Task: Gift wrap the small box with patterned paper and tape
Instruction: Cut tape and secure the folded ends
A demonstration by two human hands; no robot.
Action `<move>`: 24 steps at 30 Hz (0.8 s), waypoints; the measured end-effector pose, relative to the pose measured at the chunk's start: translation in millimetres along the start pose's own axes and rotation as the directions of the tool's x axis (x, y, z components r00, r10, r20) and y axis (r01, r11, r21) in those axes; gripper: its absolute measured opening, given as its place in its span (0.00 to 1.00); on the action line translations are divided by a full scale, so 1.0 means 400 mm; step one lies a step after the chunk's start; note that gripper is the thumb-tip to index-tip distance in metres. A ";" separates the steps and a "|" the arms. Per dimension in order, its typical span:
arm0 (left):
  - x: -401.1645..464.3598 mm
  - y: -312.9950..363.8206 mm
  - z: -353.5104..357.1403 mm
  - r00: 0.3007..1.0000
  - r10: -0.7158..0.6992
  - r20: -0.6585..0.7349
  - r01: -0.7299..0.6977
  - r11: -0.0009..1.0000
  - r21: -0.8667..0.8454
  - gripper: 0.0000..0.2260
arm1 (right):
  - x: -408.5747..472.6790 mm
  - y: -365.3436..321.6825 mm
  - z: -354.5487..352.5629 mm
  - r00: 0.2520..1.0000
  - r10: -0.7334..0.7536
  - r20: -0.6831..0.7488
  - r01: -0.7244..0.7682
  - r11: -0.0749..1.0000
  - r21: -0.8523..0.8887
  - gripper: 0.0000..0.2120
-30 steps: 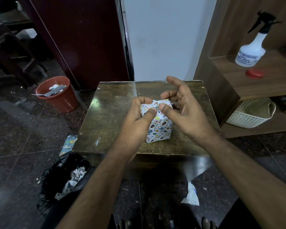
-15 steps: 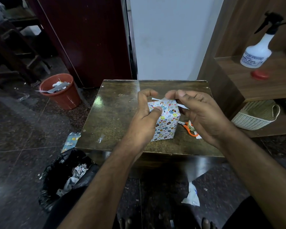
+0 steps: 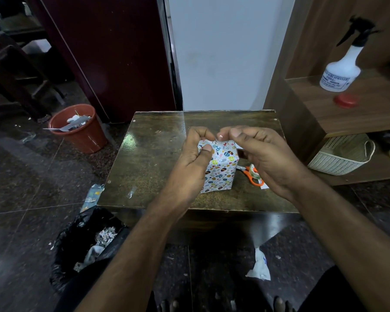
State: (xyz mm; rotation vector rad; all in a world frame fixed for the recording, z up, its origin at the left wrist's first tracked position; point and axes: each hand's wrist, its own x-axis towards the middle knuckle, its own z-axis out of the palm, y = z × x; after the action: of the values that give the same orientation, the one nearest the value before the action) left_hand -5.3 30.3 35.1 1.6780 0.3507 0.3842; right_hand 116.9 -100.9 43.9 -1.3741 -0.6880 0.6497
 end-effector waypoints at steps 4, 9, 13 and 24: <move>0.001 -0.010 0.005 0.999 0.038 -0.011 -0.038 0.998 0.041 0.08 | 0.004 0.010 -0.007 1.000 -0.017 -0.001 0.017 0.999 -0.045 0.11; 0.001 -0.014 0.006 0.998 0.050 -0.030 -0.048 0.996 0.080 0.11 | -0.001 0.006 -0.007 1.000 -0.018 -0.003 0.018 0.998 -0.063 0.10; 0.000 -0.014 0.007 0.999 0.043 -0.030 -0.040 0.993 0.108 0.12 | 0.001 0.008 -0.011 0.999 -0.011 -0.031 0.009 0.996 -0.088 0.10; -0.002 -0.015 0.007 0.995 0.063 -0.078 -0.048 0.982 0.182 0.09 | 0.019 0.037 -0.020 0.987 -0.140 -0.079 0.114 0.957 -0.267 0.08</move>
State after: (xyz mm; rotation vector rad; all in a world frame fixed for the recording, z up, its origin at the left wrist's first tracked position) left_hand -4.8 28.2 28.9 1.8551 0.4112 0.4766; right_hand 127.7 -99.0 28.9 -1.5793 -0.7976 0.3959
